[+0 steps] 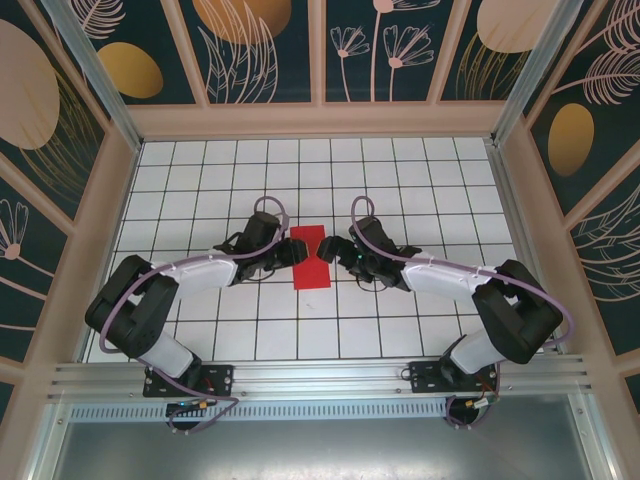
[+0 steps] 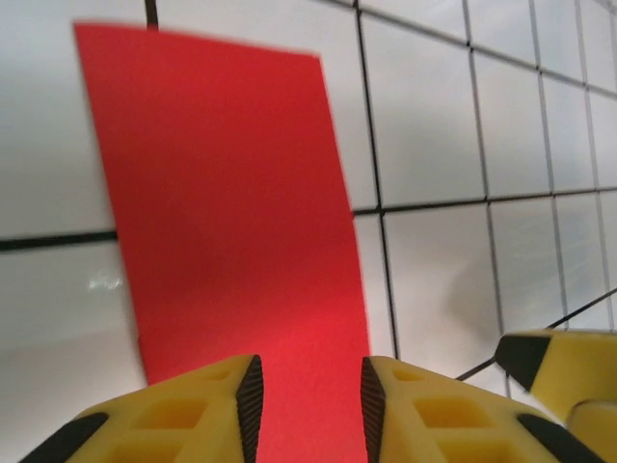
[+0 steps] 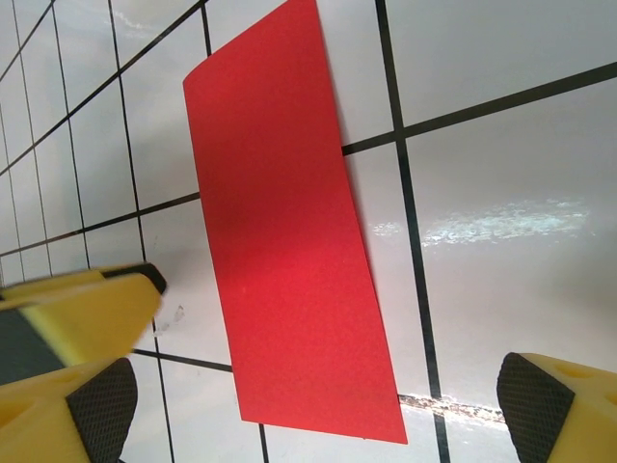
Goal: Fold a paper plane with a square sheet of paper (pick it up from the middle)
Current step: Third fold the triangle at the center of the table.
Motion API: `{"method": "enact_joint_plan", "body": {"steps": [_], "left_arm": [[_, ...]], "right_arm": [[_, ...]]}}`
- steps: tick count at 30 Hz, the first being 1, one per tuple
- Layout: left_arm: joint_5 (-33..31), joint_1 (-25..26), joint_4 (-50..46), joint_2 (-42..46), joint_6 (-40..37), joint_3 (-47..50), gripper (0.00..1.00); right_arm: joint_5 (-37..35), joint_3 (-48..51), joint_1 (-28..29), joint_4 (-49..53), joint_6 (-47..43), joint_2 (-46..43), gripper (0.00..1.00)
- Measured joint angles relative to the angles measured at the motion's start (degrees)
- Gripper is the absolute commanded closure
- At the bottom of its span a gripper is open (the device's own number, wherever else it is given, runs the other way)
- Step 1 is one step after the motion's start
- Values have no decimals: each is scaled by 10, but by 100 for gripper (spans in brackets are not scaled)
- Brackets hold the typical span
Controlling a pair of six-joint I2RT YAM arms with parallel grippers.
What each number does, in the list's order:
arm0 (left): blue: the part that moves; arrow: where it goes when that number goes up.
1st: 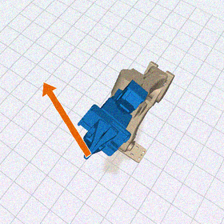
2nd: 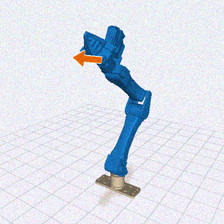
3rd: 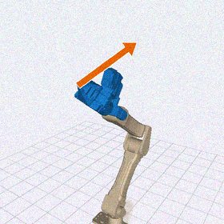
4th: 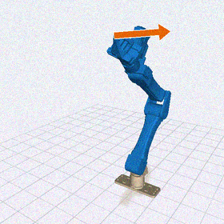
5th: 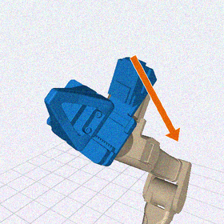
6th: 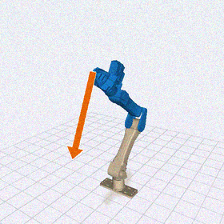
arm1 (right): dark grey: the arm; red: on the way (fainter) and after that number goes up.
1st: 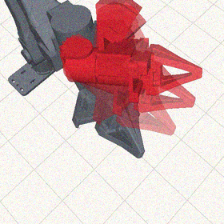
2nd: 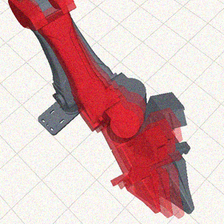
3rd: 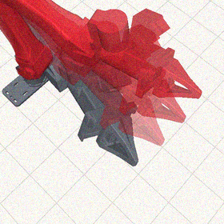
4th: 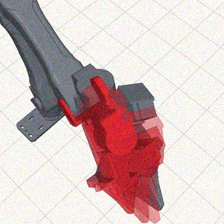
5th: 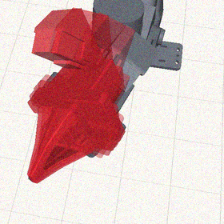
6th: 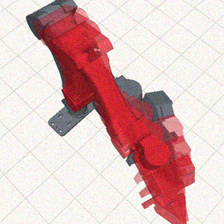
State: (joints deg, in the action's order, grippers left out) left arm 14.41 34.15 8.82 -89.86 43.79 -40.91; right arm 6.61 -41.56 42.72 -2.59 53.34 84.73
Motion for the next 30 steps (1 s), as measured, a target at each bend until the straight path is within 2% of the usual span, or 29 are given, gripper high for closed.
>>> {"method": "enact_joint_plan", "body": {"steps": [3, 7, 14, 19, 30], "left_arm": [[1, 2, 0, -3, 8, 4, 73], [-6, 2, 2, -20, 9, 3, 76], [-45, 2, -2, -61, 9, -2, 80], [-60, 2, -2, -70, 9, -3, 82], [-64, 2, 0, -72, 20, -3, 83]], "right_arm": [[8, 1, 0, -4, -1, 0, 1], [14, 1, 0, -5, 1, 2, 7], [42, 0, -2, -6, 13, 29, 26], [67, -1, -2, -6, 23, 47, 35], [108, -21, 6, 0, 34, 82, 40]]}}
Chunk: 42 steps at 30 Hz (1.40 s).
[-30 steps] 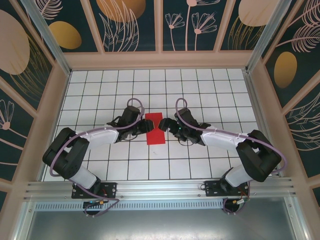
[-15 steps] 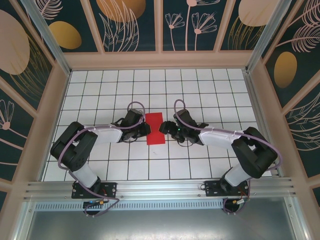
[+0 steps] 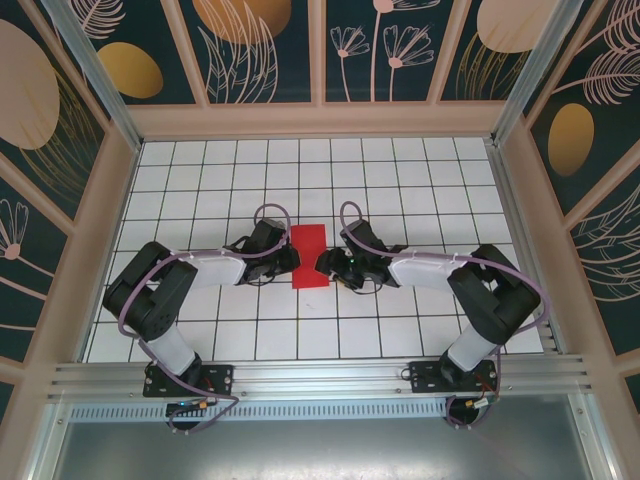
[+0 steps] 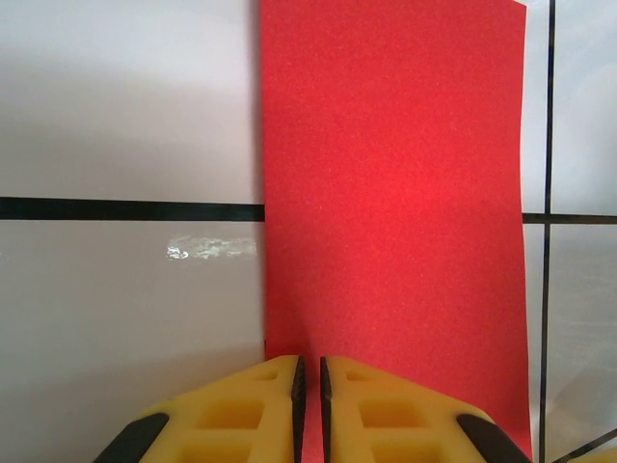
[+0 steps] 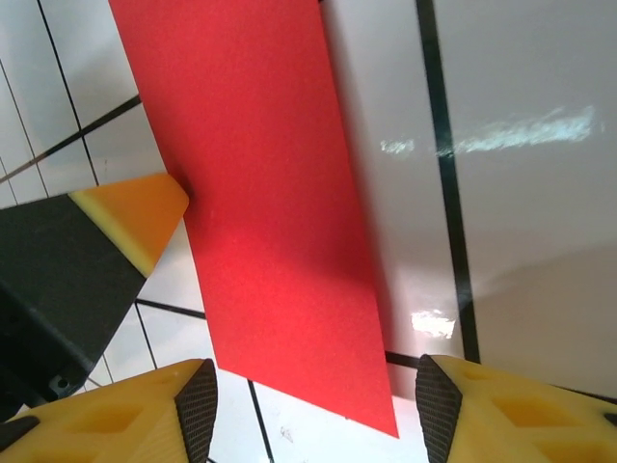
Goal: Fold a paper plane with a square sheet of paper (pick it up from the middle)
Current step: Third fold the triangle at the center of the table.
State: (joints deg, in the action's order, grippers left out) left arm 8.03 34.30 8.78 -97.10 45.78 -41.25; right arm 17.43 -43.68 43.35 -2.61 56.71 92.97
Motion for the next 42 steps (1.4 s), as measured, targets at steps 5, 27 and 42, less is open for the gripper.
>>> {"method": "enact_joint_plan", "body": {"steps": [5, 27, 42], "left_arm": [[1, 0, 6, -3, 4, 0, 83], [1, 0, 13, -6, 4, 0, 83], [1, 0, 13, -6, 4, 0, 83]], "right_arm": [[9, -1, 3, 3, 5, 0, 41], [22, -1, 12, 13, 8, 17, 60], [1, 13, 12, -18, 24, -23, 65]]}}
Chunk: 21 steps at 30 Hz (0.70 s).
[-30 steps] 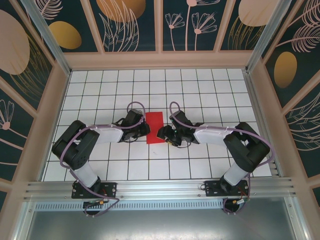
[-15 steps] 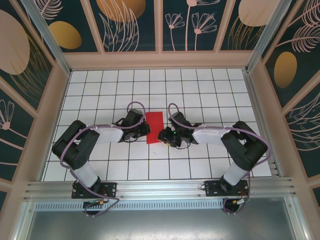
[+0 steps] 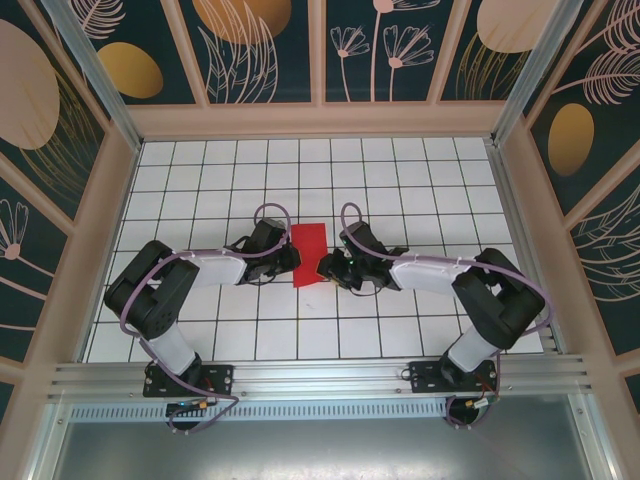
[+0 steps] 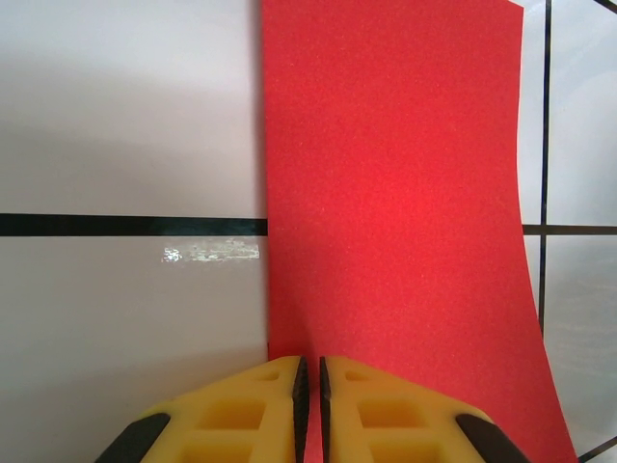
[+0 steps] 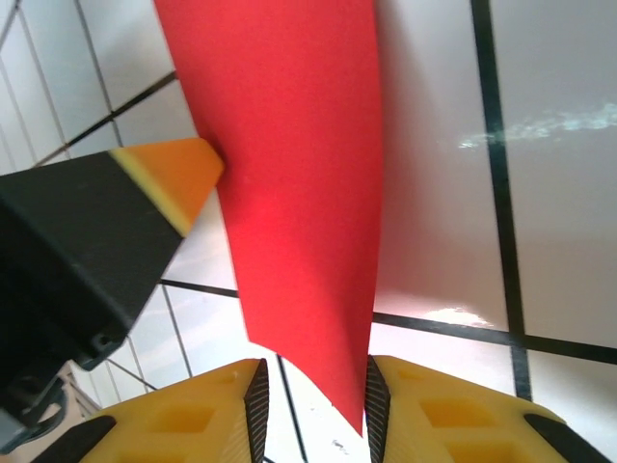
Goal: Fold a paper plane with a square sheet of paper (pick it up from the middle)
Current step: Third fold the triangle at the center of the table.
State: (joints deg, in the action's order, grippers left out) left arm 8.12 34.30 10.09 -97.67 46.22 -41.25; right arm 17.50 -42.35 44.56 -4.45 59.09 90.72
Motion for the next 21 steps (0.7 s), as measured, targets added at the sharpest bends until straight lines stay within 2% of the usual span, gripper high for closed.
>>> {"method": "enact_joint_plan", "body": {"steps": [4, 12, 17, 21], "left_arm": [[0, 0, 0, 0, 0, 0, 83], [4, 0, 0, 2, 0, 0, 80], [12, 0, -10, 21, 0, -5, 70], [15, -1, -13, 27, -3, -39, 71]], "right_arm": [[2, 9, 0, -17, 6, -3, 68], [1, 13, 0, -17, 17, -2, 99], [-2, 12, -2, 8, 10, -2, 100], [-6, 10, -6, 44, -7, -2, 100]]}}
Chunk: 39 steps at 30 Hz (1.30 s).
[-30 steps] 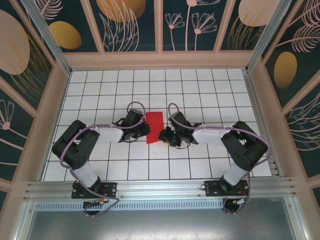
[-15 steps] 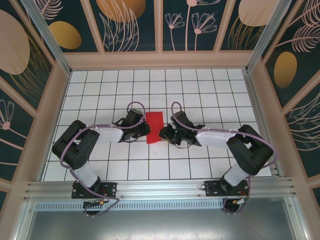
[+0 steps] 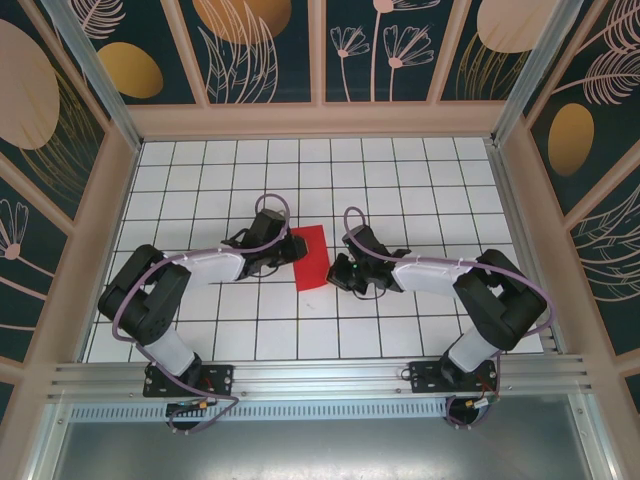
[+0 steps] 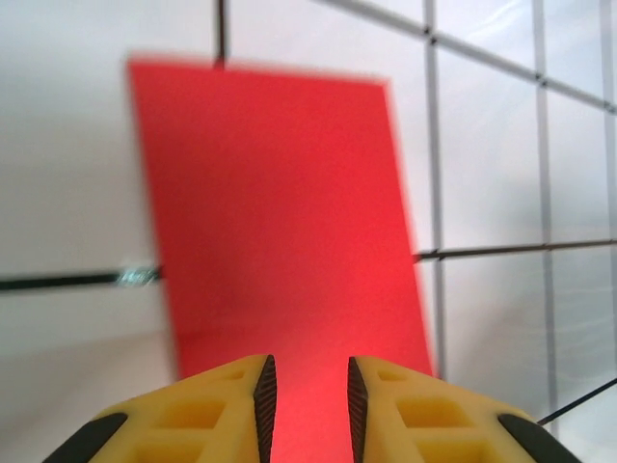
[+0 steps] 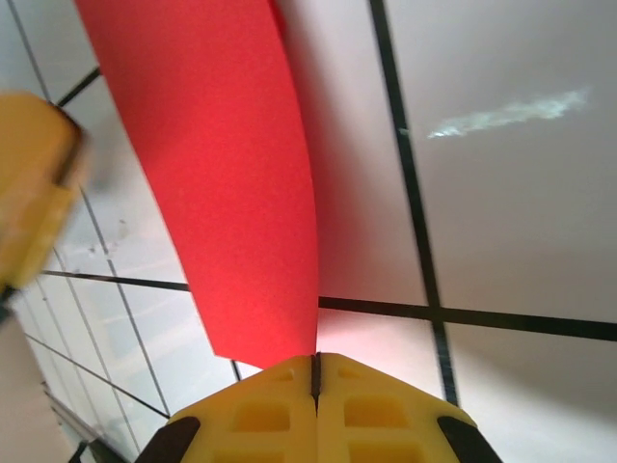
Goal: Fold a paper plane with a square sheet of paper (pick it up from the middle)
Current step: Third fold the triangle at the center of the table.
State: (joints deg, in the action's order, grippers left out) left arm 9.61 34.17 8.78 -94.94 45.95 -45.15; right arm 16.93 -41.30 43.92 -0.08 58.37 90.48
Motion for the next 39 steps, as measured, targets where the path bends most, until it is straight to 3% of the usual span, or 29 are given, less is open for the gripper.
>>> {"method": "enact_joint_plan", "body": {"steps": [21, 32, 39], "left_arm": [[-57, -4, -25, -80, -20, -42, 85], [-56, -4, -23, -82, -22, -43, 85], [-49, -6, -23, -81, -26, -46, 79]], "right_arm": [[-1, -42, -1, 51, -32, -2, 100], [17, -75, -1, -18, -52, 41, 100], [22, -102, -1, -45, -61, 76, 100]]}}
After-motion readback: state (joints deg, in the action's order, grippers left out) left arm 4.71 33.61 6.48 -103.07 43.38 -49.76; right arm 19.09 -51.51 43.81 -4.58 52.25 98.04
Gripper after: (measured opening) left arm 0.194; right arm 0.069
